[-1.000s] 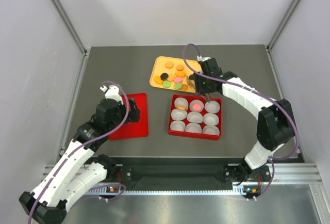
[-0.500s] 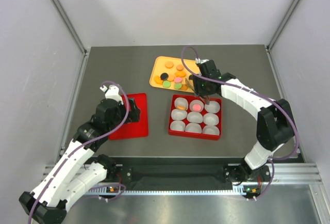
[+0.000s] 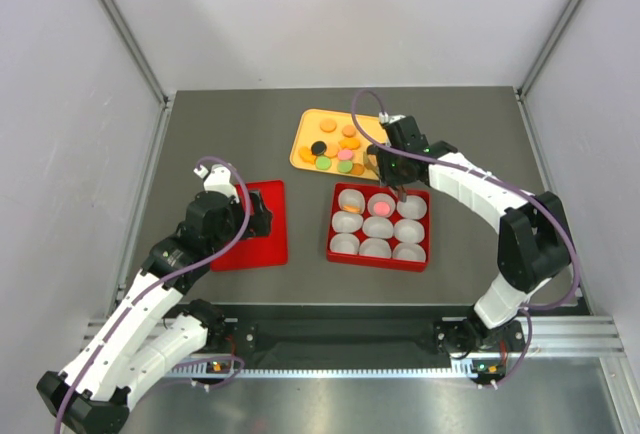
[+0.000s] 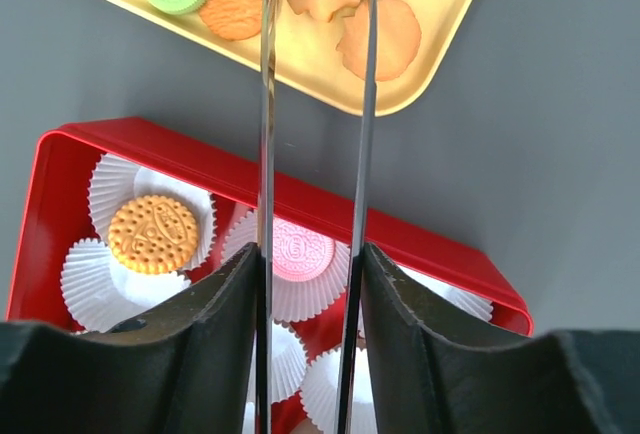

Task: Pack the cookies

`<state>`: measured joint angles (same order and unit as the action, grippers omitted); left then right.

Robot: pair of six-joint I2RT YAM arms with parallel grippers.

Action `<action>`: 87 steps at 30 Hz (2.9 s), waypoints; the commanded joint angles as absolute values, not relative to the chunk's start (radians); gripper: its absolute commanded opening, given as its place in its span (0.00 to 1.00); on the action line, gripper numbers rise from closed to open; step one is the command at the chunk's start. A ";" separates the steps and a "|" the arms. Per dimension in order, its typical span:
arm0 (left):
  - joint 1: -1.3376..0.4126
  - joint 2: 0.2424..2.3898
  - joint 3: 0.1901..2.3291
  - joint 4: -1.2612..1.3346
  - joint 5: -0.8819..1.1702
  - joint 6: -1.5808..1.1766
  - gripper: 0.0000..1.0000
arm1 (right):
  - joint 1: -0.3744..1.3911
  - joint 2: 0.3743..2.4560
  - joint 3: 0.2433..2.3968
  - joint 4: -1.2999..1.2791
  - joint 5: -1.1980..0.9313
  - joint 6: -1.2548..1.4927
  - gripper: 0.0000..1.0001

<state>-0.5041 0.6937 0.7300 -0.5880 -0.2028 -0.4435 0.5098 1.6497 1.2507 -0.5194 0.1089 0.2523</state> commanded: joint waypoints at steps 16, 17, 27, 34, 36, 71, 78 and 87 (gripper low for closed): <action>-0.509 0.681 0.732 -0.572 -0.216 -0.448 0.99 | 0.479 1.615 1.422 -0.569 0.141 0.209 0.36; -0.509 0.681 0.732 -0.572 -0.216 -0.448 0.99 | 0.477 1.608 1.414 -0.568 0.140 0.209 0.36; -0.509 0.686 0.733 -0.572 -0.209 -0.446 0.99 | 0.466 1.380 1.278 -0.613 0.100 0.219 0.36; -0.509 0.683 0.732 -0.569 -0.201 -0.445 0.99 | 0.466 1.146 1.118 -0.712 0.084 0.245 0.36; -0.509 0.684 0.733 -0.569 -0.196 -0.443 0.99 | 0.468 1.080 1.086 -0.757 0.066 0.256 0.36; -0.514 0.689 0.732 -0.565 -0.183 -0.440 0.99 | 0.466 0.934 0.934 -0.911 0.133 0.327 0.41; -0.520 0.689 0.732 -0.566 -0.186 -0.440 0.99 | 0.465 0.965 0.930 -0.884 0.133 0.330 0.42; -0.525 0.687 0.732 -0.569 -0.189 -0.440 0.99 | 0.465 0.971 0.911 -0.851 0.127 0.331 0.51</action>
<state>-0.5201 0.6937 0.7300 -0.5877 -0.1909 -0.4431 0.4728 0.9710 0.9100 -0.9020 0.1116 0.3195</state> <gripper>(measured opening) 0.991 0.504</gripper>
